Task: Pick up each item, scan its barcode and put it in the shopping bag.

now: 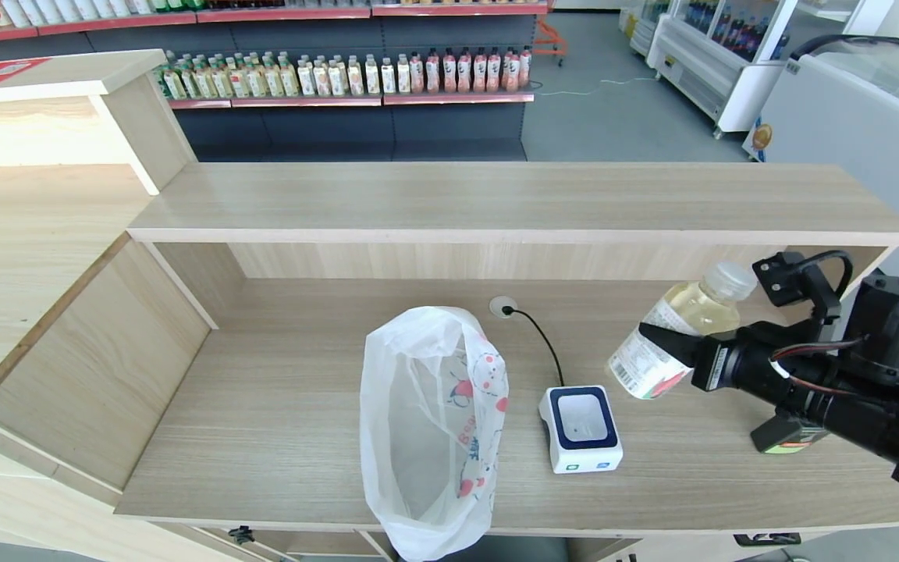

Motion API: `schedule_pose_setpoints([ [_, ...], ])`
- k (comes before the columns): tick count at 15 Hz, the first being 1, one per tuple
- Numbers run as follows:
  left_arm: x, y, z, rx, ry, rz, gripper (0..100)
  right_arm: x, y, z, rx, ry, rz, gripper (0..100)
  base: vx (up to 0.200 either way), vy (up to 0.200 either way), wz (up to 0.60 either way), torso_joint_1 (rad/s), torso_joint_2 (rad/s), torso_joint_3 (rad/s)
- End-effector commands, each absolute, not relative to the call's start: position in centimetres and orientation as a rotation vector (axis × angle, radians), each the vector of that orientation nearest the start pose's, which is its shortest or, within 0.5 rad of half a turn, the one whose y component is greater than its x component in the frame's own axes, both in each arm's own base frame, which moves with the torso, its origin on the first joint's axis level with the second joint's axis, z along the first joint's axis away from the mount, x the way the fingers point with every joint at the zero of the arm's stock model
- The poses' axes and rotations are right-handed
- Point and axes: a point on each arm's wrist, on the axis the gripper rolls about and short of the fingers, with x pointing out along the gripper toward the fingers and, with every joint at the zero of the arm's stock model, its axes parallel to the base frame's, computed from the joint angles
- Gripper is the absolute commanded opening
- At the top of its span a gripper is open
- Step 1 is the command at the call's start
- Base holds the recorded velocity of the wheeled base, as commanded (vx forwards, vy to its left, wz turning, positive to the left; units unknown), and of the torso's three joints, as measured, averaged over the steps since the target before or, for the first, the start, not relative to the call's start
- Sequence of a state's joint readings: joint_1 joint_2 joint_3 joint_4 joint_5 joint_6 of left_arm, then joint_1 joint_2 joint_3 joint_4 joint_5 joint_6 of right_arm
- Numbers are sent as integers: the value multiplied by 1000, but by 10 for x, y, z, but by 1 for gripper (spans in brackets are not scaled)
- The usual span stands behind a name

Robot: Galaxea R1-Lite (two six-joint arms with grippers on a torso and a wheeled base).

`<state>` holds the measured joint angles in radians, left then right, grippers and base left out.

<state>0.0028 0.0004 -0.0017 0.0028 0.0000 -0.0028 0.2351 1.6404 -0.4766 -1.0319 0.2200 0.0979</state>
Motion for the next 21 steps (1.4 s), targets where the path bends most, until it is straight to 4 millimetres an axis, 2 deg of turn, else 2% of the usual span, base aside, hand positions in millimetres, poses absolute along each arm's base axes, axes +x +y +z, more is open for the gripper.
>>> schedule_pose_setpoints([
  [1,-23,0,76,-3,2,3,100,247,79,165,101,135,496,0,0,0,0,0,0,0],
  [10,-23,0,76,-2,2,3,100,242,104,155,71,176,584,0,0,0,0,0,0,0],
  [11,-23,0,76,-2,2,3,100,243,107,154,69,181,593,0,0,200,0,2,2,2],
  [17,-23,0,76,-2,2,3,100,252,122,140,61,226,624,0,0,200,0,2,0,2],
  [21,-23,0,76,0,2,3,100,269,131,116,-37,260,638,0,0,0,0,0,0,0],
])
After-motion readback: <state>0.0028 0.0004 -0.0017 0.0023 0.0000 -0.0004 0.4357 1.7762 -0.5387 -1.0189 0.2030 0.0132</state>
